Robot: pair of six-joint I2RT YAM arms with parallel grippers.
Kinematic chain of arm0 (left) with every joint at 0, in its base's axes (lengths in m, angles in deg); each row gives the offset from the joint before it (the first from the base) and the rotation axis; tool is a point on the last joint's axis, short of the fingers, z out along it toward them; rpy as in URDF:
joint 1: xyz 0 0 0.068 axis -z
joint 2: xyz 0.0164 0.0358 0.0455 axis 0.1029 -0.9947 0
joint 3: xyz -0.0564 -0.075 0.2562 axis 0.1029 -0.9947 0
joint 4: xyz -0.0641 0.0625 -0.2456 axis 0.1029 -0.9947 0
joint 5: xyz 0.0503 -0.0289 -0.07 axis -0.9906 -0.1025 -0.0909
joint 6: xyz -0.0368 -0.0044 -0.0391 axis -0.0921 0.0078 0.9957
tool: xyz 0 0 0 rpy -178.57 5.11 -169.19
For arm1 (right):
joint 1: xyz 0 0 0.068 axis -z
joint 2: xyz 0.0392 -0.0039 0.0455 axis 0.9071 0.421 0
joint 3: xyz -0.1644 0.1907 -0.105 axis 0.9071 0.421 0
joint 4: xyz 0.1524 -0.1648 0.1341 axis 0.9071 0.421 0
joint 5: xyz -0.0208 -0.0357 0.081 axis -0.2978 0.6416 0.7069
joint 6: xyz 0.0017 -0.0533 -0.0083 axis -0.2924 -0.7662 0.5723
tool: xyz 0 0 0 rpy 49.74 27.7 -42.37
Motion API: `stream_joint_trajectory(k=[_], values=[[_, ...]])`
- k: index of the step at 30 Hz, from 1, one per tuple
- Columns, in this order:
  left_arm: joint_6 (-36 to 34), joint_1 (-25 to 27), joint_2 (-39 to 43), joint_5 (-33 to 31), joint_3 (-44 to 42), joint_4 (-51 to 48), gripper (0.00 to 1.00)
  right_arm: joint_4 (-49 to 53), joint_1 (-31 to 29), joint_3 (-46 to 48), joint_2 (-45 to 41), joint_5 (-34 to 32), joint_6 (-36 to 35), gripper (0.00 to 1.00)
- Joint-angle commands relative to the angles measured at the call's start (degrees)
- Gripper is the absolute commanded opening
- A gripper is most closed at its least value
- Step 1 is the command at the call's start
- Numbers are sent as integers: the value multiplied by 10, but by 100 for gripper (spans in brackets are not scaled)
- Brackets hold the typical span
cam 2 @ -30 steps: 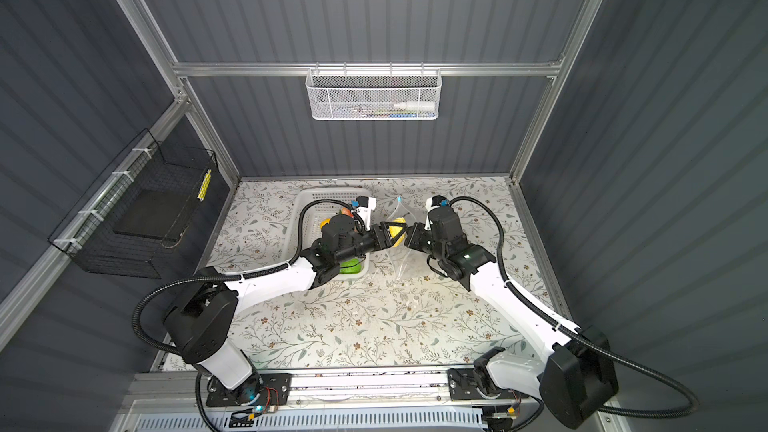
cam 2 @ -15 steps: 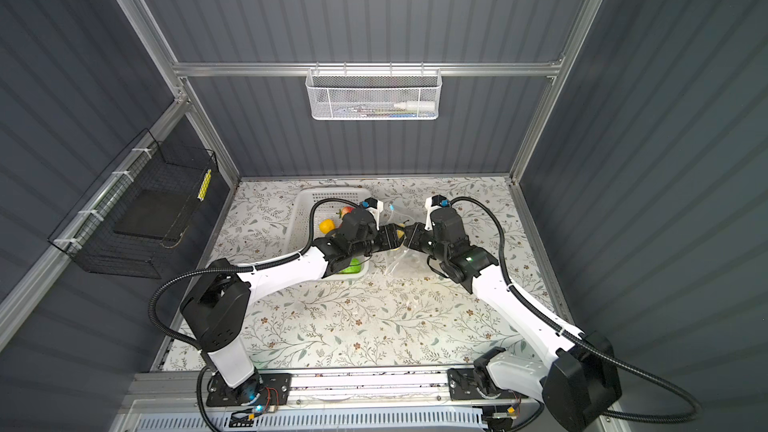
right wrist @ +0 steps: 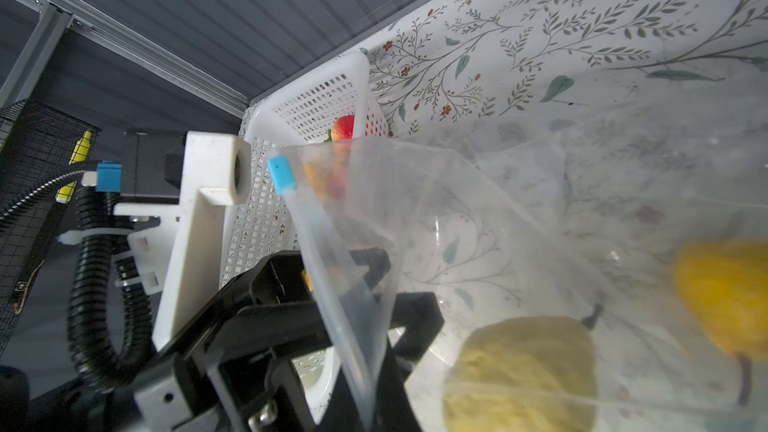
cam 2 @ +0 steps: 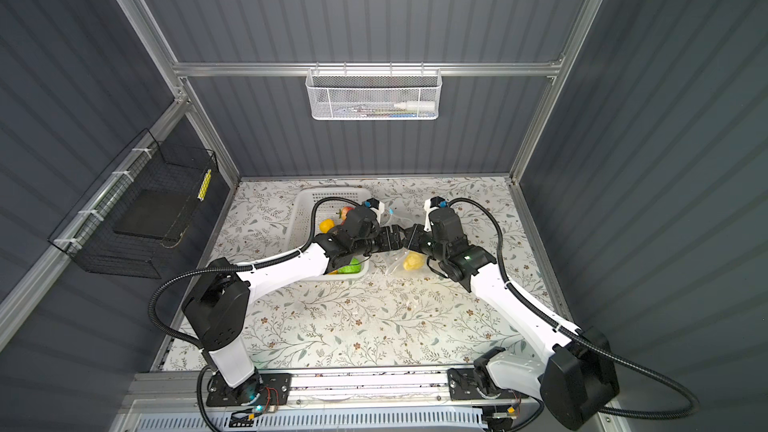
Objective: Place the food in the zip-top bag and seal the zipper
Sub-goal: 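Insert the pear into the bag mouth and open the left gripper, then withdraw the left gripper from the bag back over the basket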
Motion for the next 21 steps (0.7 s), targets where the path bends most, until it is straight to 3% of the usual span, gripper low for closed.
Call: stream_joint_trajectory(k=[1,13,21], values=[[-23,5,26,4,10,-8,85,3,1,-5,0,-9,-15,0],[-93,-4,67,12,35,-39,88,45,11,-13,-6,-24,-35,0],[-61,-81,127,58,-33,4,91,51,18,1,-23,-35,-37,0]])
